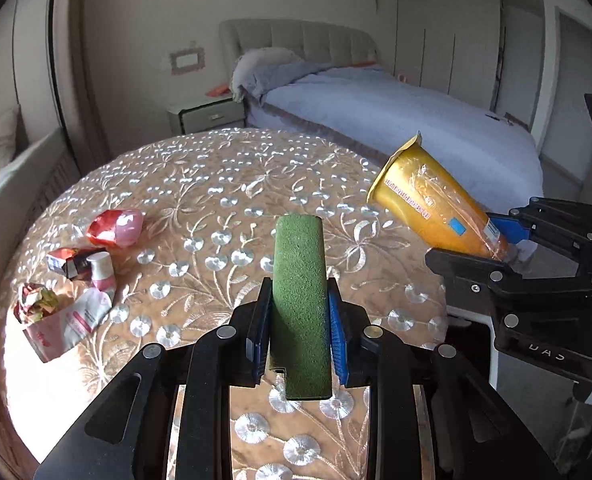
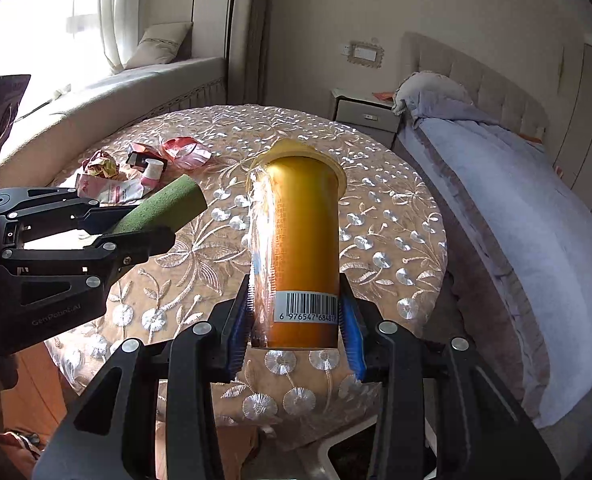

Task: Collect trash
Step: 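Carry the sponge and cup over the white bin and open both tools, then move both tools back to the table, then grasp the crumpled snack bags with the left tool while the right tool grasps the red box, then carry the snack bags and red box over the white bin and open both tools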

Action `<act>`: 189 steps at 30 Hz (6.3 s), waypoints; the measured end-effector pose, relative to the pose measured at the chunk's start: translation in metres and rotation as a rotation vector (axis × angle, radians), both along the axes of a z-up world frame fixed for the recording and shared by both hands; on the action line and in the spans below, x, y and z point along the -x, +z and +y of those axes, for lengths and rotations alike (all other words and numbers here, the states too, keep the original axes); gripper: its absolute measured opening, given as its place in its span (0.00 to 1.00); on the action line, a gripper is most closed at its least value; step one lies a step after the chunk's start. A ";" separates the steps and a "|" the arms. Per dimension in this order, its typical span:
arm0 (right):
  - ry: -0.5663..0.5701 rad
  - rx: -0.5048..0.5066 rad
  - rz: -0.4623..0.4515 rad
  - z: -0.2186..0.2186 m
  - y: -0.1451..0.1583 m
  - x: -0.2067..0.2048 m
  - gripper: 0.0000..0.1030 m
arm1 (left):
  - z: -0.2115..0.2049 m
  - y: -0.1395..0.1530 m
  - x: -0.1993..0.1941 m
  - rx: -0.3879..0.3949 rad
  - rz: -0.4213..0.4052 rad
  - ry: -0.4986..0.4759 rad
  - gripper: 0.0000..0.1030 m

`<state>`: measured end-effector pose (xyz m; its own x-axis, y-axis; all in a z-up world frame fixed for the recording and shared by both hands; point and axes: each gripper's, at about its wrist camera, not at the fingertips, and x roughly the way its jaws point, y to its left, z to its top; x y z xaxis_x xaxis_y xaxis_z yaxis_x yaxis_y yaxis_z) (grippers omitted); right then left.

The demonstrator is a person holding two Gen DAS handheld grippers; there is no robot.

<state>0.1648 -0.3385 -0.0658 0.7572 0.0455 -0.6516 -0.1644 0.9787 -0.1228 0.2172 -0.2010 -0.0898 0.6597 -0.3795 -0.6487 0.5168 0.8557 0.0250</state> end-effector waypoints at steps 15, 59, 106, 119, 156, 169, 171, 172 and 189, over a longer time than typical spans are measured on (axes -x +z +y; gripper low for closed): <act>-0.238 -0.019 0.071 -0.097 -0.037 0.087 0.40 | -0.116 -0.037 0.062 -0.088 0.032 -0.302 0.24; -0.197 0.044 0.501 -0.210 -0.249 0.094 0.96 | -0.292 -0.254 0.065 -0.445 0.228 -0.838 0.95; 0.147 -0.009 -0.186 0.038 0.002 -0.008 0.96 | 0.067 0.005 -0.014 -0.108 -0.140 0.211 0.95; 0.337 0.007 -0.160 0.164 0.004 -0.098 0.96 | 0.208 -0.003 -0.088 -0.118 -0.047 0.525 0.95; 0.522 0.183 -0.061 0.252 -0.018 -0.182 0.33 | 0.241 -0.011 -0.130 -0.099 0.003 0.442 0.52; 0.419 0.155 -0.113 0.174 0.019 -0.091 0.32 | 0.152 0.021 -0.048 -0.064 -0.073 0.258 0.51; 0.385 0.156 -0.112 0.156 0.020 -0.074 0.32 | 0.130 0.022 -0.037 -0.065 -0.082 0.212 0.51; 0.372 0.155 -0.113 0.149 0.021 -0.068 0.32 | 0.119 0.022 -0.032 -0.067 -0.084 0.188 0.51; -0.034 0.126 -0.034 -0.019 -0.003 0.046 0.32 | -0.079 -0.018 0.039 -0.133 -0.055 -0.264 0.51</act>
